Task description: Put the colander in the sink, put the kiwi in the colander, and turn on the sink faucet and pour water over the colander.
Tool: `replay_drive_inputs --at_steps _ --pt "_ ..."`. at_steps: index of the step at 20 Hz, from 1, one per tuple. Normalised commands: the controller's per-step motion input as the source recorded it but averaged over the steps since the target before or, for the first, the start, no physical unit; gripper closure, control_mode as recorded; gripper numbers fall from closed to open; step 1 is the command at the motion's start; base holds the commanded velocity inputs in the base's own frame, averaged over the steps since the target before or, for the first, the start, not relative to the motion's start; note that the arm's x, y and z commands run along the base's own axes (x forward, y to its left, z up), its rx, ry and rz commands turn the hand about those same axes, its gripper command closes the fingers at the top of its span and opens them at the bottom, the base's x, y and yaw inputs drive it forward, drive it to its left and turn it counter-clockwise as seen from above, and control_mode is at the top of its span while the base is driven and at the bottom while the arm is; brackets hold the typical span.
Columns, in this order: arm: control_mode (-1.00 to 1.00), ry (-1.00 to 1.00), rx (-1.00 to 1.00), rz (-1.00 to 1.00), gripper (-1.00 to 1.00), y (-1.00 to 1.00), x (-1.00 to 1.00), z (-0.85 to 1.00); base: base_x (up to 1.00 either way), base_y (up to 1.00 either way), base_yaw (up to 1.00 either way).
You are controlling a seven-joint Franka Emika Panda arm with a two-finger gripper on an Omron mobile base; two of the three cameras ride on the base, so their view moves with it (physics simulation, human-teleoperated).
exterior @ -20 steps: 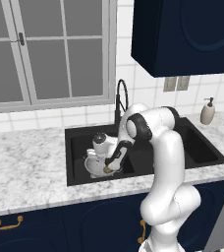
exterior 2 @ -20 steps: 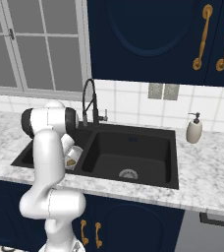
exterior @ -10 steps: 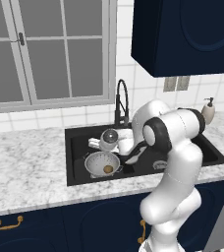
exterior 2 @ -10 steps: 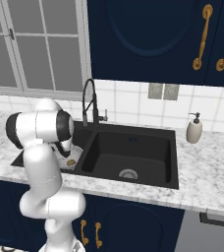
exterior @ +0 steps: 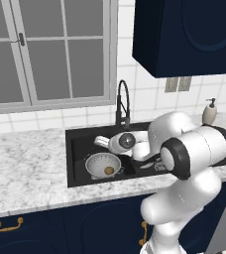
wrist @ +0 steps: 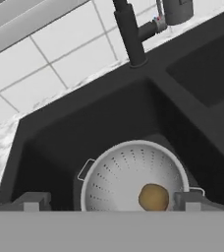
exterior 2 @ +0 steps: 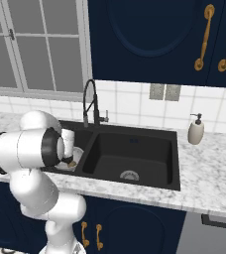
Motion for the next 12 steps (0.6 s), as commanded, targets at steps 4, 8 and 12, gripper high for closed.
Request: replay_drive_inputs --at_steps 4,8,12 --pt "-1.00 0.04 0.09 0.01 -1.00 0.00 -0.13 1.00 0.00 0.00 0.00" --pt "-1.00 0.08 0.10 0.00 -1.00 0.00 -0.09 1.00 0.00 0.00 0.00" --pt "-1.00 0.14 0.05 0.00 -1.00 0.00 0.00 1.00 0.00 0.00 0.00"
